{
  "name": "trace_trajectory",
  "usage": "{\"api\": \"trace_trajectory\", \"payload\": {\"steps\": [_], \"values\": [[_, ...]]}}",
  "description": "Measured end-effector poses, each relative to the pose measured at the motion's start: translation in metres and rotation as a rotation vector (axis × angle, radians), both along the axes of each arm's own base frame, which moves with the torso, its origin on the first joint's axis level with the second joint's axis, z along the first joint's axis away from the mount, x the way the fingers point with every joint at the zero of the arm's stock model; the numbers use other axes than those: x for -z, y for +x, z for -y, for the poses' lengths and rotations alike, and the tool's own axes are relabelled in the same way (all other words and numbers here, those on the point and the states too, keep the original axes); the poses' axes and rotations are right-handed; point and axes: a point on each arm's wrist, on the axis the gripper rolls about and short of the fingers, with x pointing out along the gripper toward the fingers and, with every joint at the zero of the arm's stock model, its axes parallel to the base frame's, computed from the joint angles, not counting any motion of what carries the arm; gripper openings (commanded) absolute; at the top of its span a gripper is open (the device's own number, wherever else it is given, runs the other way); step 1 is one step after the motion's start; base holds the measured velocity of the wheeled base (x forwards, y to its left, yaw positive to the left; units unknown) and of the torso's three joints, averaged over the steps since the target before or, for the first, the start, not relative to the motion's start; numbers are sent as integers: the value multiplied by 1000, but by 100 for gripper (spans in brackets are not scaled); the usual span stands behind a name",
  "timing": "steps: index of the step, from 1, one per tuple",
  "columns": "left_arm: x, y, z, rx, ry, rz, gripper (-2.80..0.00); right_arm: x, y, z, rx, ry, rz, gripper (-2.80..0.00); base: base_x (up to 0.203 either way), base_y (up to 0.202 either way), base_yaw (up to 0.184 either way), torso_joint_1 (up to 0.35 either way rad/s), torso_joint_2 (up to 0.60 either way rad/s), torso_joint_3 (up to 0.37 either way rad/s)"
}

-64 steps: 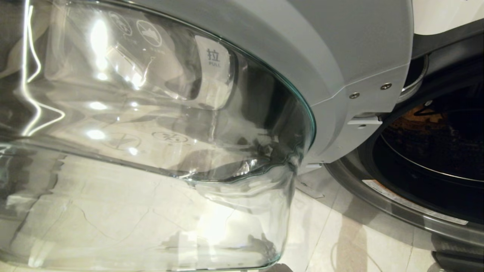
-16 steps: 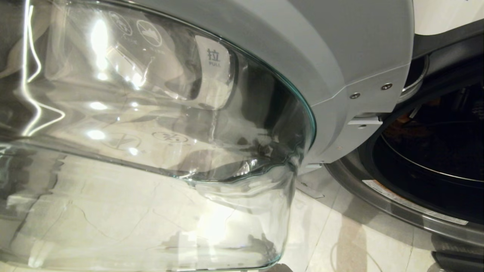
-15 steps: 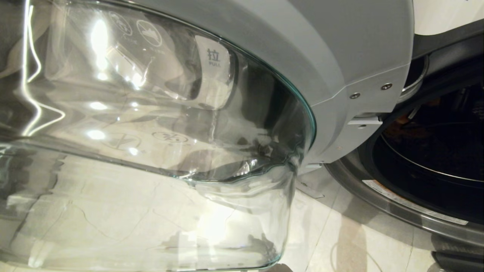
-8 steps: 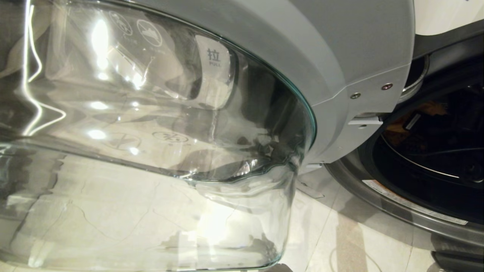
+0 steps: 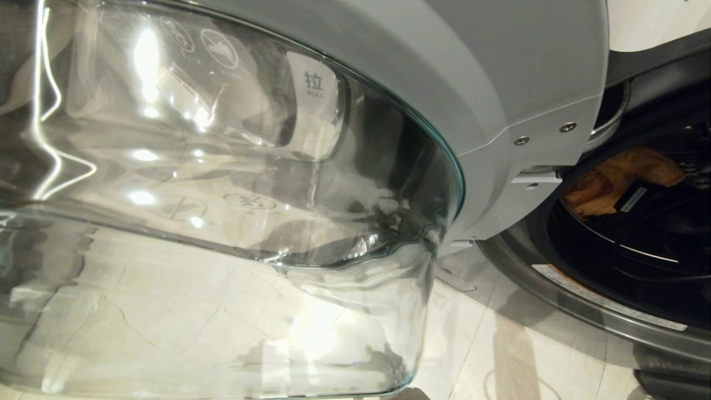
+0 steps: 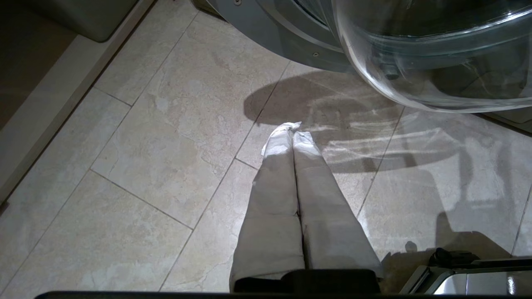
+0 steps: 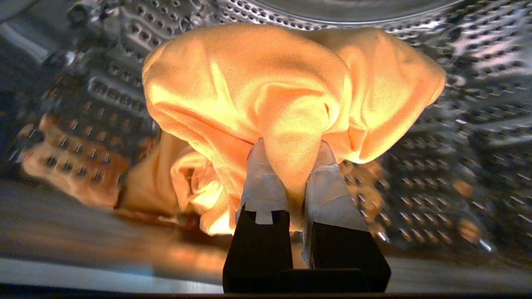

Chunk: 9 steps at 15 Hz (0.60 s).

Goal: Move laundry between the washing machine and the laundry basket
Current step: Pick a cloth and place it into the basket

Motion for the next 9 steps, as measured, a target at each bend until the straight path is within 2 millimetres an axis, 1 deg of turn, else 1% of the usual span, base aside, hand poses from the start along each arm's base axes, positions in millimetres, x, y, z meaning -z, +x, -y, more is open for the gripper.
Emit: {"api": "trace_trajectory", "payload": {"steps": [2,5,9], "values": [[0,0,0,0,0,0,-280,-1,-18,-4,-5,-16,-4,-280,0,0,0,0,0,0],[0,0,0,0,0,0,-280,-2,-47,-17,-43,-33,0,-280,0,0,0,0,0,0],[0,0,0,0,0,0,-280,15,-89,-32,-99,-66,-60,-280,0,0,0,0,0,0]]}}
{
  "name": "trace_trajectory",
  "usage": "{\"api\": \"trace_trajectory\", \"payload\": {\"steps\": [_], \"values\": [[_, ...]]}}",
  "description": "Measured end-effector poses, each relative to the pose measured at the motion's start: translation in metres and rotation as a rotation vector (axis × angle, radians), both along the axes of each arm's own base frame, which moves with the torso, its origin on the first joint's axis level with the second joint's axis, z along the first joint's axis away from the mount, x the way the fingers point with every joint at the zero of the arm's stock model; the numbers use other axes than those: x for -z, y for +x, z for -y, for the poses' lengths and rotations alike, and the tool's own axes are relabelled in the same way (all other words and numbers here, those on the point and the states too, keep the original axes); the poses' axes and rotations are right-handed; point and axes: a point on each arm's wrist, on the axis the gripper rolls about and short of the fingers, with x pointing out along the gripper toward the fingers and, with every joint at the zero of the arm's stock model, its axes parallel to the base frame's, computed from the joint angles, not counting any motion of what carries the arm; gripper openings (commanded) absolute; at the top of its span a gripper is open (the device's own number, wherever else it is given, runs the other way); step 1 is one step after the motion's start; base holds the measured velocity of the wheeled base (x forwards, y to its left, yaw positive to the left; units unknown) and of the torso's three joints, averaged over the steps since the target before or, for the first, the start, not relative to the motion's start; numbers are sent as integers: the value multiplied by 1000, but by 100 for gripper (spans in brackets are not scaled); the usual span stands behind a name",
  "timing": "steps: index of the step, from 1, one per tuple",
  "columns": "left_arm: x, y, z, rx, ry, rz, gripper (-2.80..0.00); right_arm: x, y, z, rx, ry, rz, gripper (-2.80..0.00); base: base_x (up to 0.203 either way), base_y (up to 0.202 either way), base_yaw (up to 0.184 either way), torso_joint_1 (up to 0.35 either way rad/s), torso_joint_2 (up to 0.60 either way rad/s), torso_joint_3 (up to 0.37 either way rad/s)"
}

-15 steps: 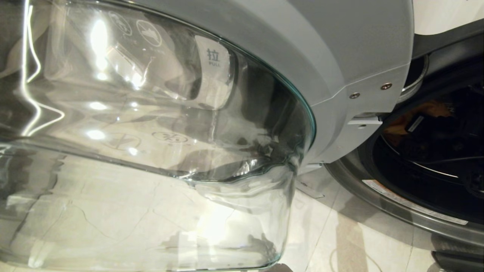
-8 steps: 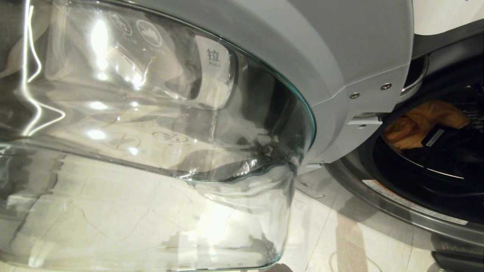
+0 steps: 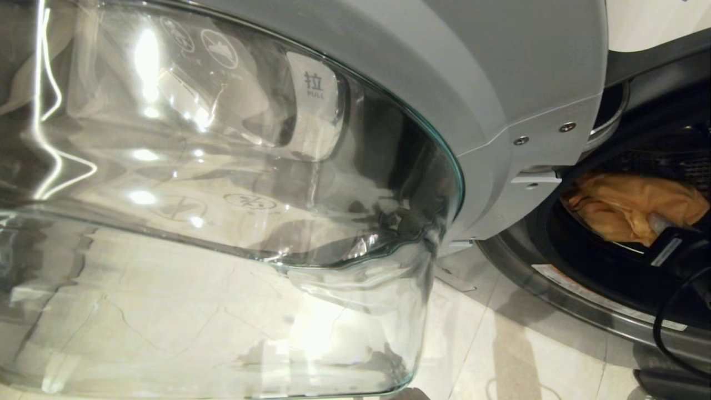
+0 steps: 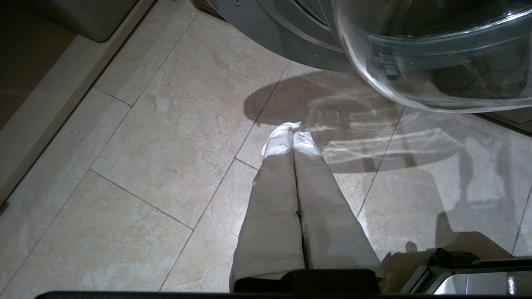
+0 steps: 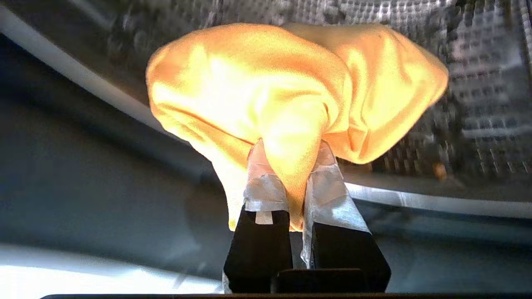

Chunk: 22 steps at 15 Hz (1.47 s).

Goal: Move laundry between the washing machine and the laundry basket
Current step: Pick a cloth and place it into the basket

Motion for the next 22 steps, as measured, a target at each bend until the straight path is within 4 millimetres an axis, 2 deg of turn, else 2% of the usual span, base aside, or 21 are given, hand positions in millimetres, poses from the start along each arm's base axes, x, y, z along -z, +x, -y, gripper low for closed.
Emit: {"api": "trace_trajectory", "payload": {"steps": [4,8,13,16,22], "values": [[0,0,0,0,0,0,-280,4,-31,-4,-10,-48,4,-280,0,0,0,0,0,0],[0,0,0,0,-1,0,-280,13,-63,-6,-35,-266,-27,-280,0,0,0,0,0,0],[0,0,0,1,-10,1,-280,13,-94,-11,-217,-524,15,-280,0,0,0,0,0,0],[0,0,0,0,-23,0,-280,7,-100,-14,-285,-569,61,-280,0,0,0,0,0,0],[0,0,0,4,-27,-1,-280,5,-99,-15,-302,-582,67,-280,0,0,0,1,1,26]]}}
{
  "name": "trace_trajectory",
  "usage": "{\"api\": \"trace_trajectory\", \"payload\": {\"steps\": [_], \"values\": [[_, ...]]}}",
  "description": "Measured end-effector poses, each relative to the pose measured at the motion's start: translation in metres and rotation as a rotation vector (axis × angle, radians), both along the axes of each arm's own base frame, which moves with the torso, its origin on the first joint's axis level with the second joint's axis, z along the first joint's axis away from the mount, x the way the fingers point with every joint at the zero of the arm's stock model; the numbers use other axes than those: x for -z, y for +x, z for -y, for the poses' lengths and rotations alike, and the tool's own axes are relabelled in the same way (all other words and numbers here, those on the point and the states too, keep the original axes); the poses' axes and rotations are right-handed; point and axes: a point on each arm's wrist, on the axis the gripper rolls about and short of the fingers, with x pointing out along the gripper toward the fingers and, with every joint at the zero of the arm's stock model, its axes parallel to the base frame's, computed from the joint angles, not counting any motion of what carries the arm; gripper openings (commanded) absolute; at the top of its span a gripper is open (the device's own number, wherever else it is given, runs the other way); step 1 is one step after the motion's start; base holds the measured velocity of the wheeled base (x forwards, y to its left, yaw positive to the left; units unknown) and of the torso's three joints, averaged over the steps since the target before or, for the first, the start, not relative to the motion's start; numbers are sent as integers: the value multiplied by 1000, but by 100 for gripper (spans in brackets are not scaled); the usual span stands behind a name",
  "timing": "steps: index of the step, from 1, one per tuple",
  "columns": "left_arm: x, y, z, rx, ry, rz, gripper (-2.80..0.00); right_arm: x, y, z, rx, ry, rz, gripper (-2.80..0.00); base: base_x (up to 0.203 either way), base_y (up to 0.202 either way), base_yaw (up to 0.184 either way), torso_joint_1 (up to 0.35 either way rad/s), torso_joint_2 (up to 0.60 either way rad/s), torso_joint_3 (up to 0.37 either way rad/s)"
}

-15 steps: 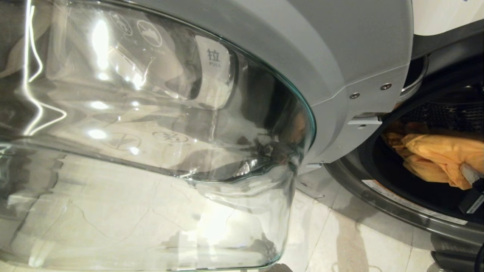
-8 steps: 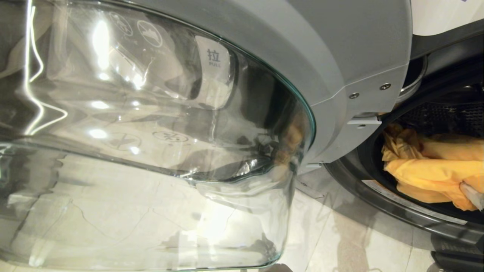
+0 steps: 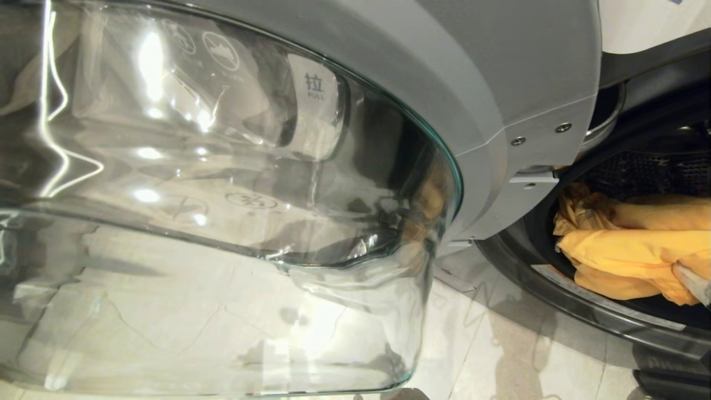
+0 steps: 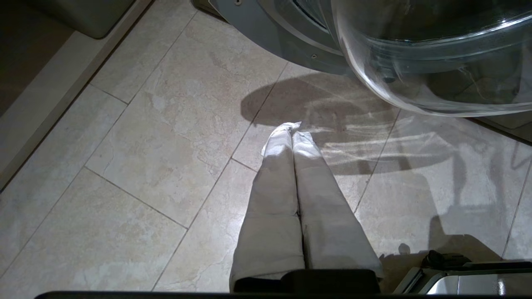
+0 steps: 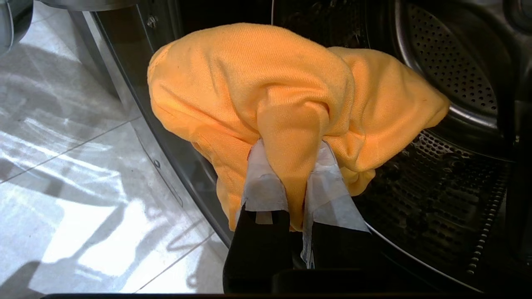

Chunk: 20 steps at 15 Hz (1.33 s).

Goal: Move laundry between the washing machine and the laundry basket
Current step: Pick a cloth and place it into the basket

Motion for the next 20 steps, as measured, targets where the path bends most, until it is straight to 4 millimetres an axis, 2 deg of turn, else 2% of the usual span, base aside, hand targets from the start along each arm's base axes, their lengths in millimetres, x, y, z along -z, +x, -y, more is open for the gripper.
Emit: {"api": "trace_trajectory", "payload": {"steps": [20], "values": [[0,0,0,-2,-6,1,-280,6,-1,-1,-16,-3,-25,-280,0,0,0,2,1,197]]}}
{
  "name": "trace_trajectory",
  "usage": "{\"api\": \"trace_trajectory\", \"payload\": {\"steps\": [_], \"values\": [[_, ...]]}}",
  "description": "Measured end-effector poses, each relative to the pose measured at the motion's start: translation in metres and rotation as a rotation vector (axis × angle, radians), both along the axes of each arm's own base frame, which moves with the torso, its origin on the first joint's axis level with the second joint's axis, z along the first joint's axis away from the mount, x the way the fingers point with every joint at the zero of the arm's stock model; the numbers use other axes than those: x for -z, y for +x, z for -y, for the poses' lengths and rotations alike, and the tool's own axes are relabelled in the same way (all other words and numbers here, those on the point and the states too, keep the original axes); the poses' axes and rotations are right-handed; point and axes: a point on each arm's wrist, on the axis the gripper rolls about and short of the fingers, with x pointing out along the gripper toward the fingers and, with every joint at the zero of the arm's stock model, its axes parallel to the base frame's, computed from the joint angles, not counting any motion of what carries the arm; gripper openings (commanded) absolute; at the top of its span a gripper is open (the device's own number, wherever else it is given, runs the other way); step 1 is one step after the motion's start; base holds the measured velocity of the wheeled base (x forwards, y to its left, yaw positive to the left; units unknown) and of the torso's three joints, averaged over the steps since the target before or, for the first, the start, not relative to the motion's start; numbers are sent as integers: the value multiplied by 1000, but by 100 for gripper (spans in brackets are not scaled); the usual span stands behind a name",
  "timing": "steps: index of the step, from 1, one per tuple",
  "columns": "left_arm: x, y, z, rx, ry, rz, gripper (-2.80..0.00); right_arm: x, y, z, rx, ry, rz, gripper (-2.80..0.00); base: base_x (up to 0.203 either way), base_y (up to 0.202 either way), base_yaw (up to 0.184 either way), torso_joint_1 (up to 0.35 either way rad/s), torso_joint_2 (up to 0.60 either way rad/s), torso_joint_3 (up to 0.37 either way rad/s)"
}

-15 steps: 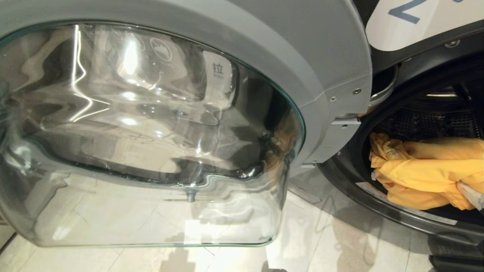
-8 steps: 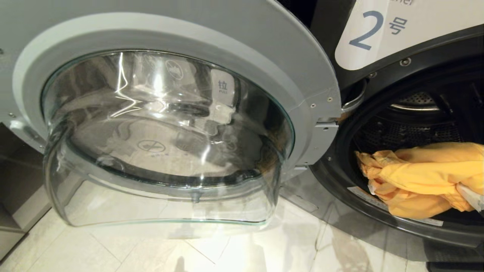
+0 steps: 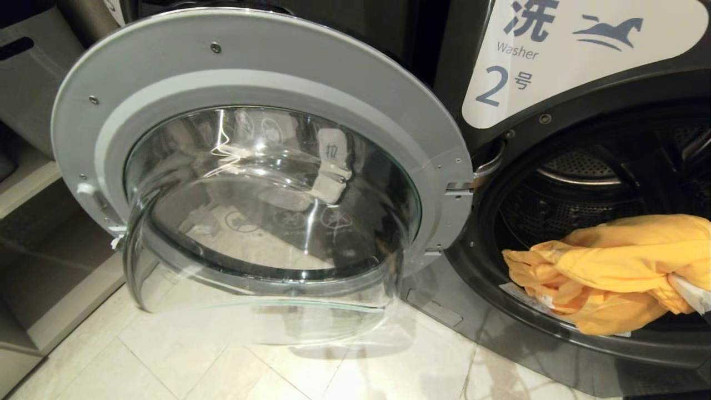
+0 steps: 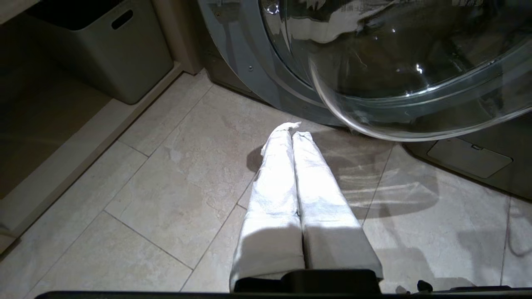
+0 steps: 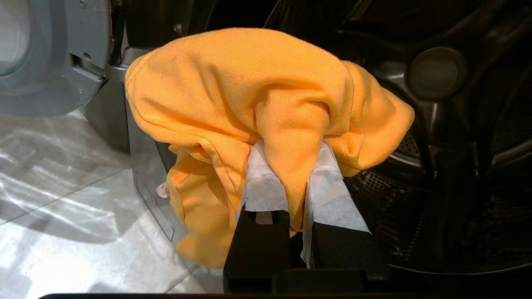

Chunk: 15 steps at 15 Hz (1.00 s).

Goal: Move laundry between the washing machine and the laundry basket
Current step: Pick a cloth and place it into the basket

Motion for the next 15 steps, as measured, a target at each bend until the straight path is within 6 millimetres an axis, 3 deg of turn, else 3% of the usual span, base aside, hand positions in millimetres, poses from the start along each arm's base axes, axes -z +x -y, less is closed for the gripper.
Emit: {"api": "trace_trajectory", "payload": {"steps": [9,15], "values": [[0,0,0,3,0,0,-280,1,3,0,-1,-2,-36,-280,0,1,-6,2,1,47],[0,0,0,3,0,0,-280,2,4,0,-2,-2,-46,-280,0,7,-159,3,0,3]]}}
